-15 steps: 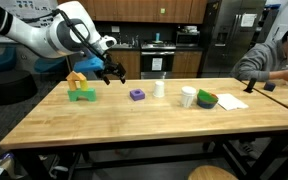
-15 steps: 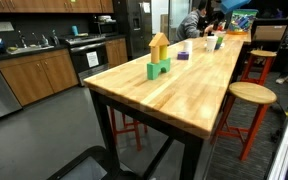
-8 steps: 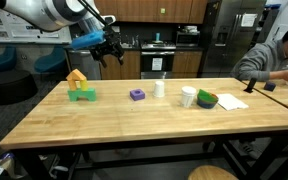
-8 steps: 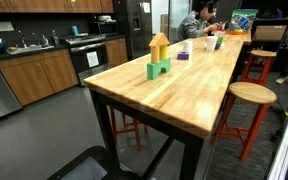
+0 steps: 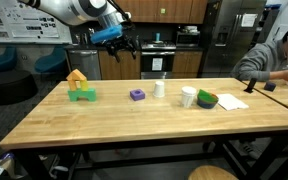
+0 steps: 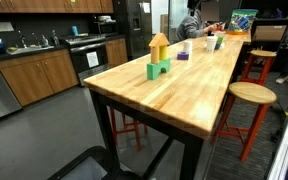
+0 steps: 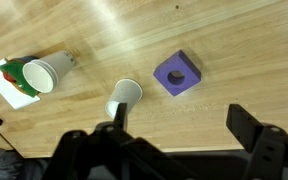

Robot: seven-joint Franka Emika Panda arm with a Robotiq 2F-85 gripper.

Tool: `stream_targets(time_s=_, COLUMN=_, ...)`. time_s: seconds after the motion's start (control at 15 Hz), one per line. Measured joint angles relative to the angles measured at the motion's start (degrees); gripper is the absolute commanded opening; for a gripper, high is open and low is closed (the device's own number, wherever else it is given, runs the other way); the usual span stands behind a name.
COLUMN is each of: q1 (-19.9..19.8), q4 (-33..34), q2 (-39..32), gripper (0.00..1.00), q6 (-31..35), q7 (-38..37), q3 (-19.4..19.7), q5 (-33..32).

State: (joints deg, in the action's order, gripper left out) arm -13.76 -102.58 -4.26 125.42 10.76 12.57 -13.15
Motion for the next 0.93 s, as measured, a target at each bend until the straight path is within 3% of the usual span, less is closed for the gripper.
stream_targets(time_s=0.47, q1=-0.1, q4=15.45, q2=-15.36, gripper=1.0, q6=-2.5, q7=-1.25, q3=-0.83, q5=2.54)
stream_targets(time_s=0.93, q1=2.01, q4=24.32, q2=-21.14, gripper=1.0, q6=-10.45, q7=-2.19, q3=-2.31, q5=2.51)
